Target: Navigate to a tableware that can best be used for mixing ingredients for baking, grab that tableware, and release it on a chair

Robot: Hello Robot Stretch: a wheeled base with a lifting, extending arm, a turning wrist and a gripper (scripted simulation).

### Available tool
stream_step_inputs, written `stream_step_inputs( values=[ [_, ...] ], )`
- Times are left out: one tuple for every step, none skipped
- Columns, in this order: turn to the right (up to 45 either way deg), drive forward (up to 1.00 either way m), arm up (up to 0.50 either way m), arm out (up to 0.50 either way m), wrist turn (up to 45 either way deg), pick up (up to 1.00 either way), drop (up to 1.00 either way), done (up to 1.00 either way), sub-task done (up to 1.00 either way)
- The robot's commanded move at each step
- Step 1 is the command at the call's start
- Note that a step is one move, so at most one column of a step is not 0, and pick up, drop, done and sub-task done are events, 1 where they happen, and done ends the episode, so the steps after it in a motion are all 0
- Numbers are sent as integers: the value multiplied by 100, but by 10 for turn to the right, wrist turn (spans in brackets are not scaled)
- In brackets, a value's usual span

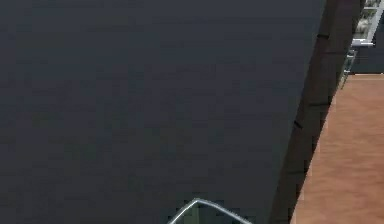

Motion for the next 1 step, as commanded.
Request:
stream_step_inputs(
  values=[
    [-450,0,0,0,0,0,0,0,0]
  ],
)
